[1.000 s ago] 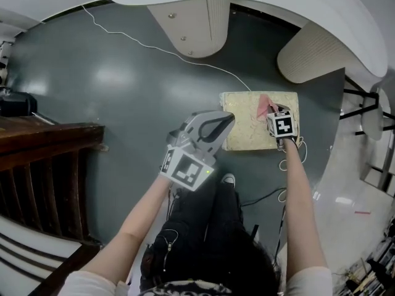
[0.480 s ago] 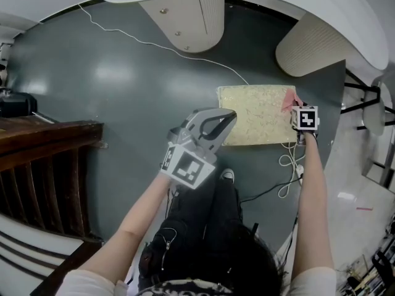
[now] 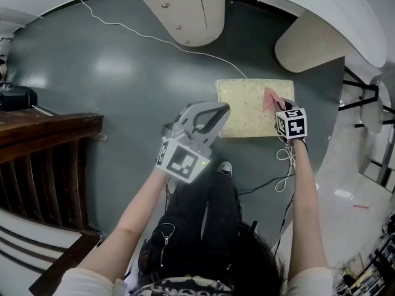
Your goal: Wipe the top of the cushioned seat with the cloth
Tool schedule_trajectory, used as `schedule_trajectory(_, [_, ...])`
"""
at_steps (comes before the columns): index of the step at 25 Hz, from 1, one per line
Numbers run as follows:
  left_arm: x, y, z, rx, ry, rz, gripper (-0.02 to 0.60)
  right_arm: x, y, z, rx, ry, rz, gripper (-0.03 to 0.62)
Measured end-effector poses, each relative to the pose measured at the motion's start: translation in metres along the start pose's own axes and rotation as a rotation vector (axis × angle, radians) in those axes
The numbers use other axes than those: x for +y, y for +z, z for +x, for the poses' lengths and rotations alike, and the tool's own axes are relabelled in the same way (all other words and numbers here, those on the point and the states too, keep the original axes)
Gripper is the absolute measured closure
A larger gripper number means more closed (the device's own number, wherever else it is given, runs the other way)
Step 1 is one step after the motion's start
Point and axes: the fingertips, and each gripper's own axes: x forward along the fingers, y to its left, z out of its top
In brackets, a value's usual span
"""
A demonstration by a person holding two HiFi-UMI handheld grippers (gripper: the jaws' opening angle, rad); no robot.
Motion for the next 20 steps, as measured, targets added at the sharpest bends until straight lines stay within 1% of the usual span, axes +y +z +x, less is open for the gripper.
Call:
schedule_trajectory(6, [0.003,-0.001,-0.011,0.012,0.042,-0.017,0.574,0.083,0.014,0.016,-0.024,0.144,-0.071,0.582])
schedule_trajectory(11, [0.006,-0.008,-0.021,0.023,0.063,-0.025,0.574,0.139,0.015,0.037,-0.013,0.227,-0.109,0.582])
schedule_trajectory(15, [0.014,-0.015,-0.031,0.029,0.085,-0.036,0.574,0.162,0.014,0.052,0.01,0.253,-0.123,0.582])
schedule_trajectory(20, [0.02,-0.023,-0.042,0.039,0.098,-0.045,0.574,0.164,0.003,0.063,0.052,0.233,-0.12,0.582])
